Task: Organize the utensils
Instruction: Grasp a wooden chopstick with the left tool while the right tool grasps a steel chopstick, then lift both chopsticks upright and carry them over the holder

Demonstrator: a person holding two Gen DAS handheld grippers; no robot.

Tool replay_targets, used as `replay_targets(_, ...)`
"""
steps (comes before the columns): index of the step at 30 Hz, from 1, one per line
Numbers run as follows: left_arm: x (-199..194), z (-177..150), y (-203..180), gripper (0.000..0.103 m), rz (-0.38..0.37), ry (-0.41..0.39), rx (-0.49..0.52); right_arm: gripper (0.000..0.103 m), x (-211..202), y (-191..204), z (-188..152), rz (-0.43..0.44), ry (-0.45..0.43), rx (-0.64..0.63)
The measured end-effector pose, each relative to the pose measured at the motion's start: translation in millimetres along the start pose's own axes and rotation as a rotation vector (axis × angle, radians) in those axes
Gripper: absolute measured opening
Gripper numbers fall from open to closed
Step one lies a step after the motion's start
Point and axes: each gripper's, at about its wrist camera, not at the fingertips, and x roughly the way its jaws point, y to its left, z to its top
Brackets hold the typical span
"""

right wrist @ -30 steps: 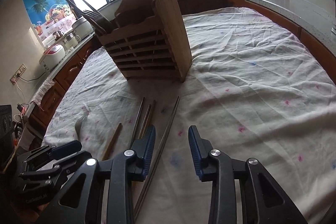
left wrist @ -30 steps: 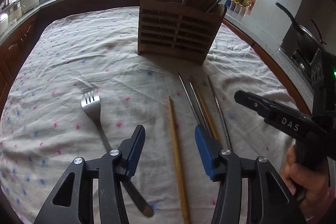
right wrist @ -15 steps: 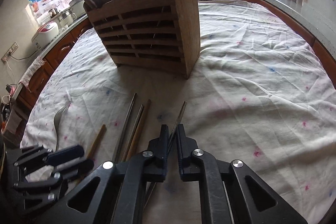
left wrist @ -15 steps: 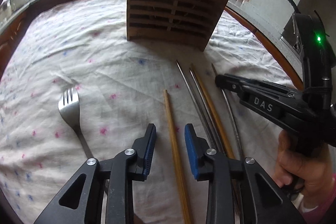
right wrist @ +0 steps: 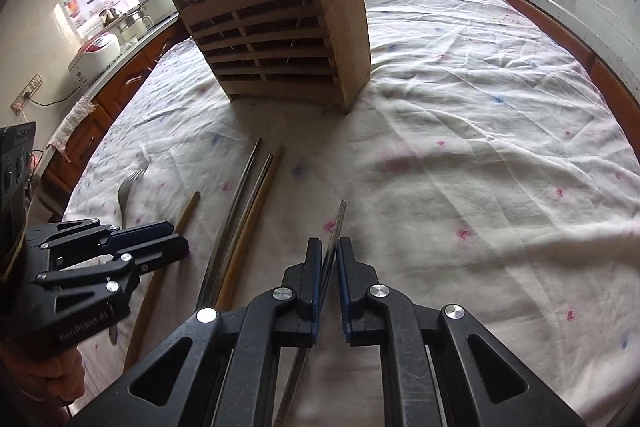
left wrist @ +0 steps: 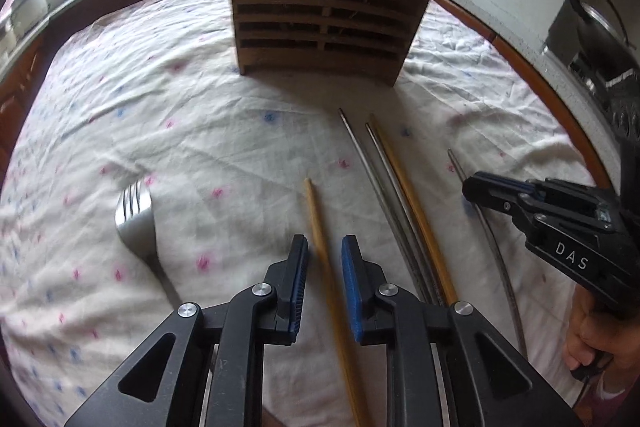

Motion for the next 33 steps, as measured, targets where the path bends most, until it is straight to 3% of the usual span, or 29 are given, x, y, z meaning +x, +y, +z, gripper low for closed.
replay_targets(4, 4, 2, -7, 0.016, 0.022, 0.005, 0.044, 0.01, 0, 1, -1, -0.009, -0.012, 0.006)
replay_targets(8, 5, 1, -10, 0.007, 0.037, -0.011, 0.055, 0.008, 0, 9, -1, -0.052, -0.016, -0.04)
replay_targets(14, -5, -3, -6, 0.004, -0.011, -0.023, 0.014, 0.005, -24, 9, -4, 0.025, -0.041, -0.019)
replay_targets(23, -78, -23, 10, 0.004, -0.078, -0.175, -0.083, 0.005, -100, 9, -10, 0.116, -0.24, 0.037)
replay_targets(33, -168, -63, 18, 0.004, -0.102, -0.35, -0.134, 0.004, -165, 18, -13, 0.143, -0.421, 0.032)
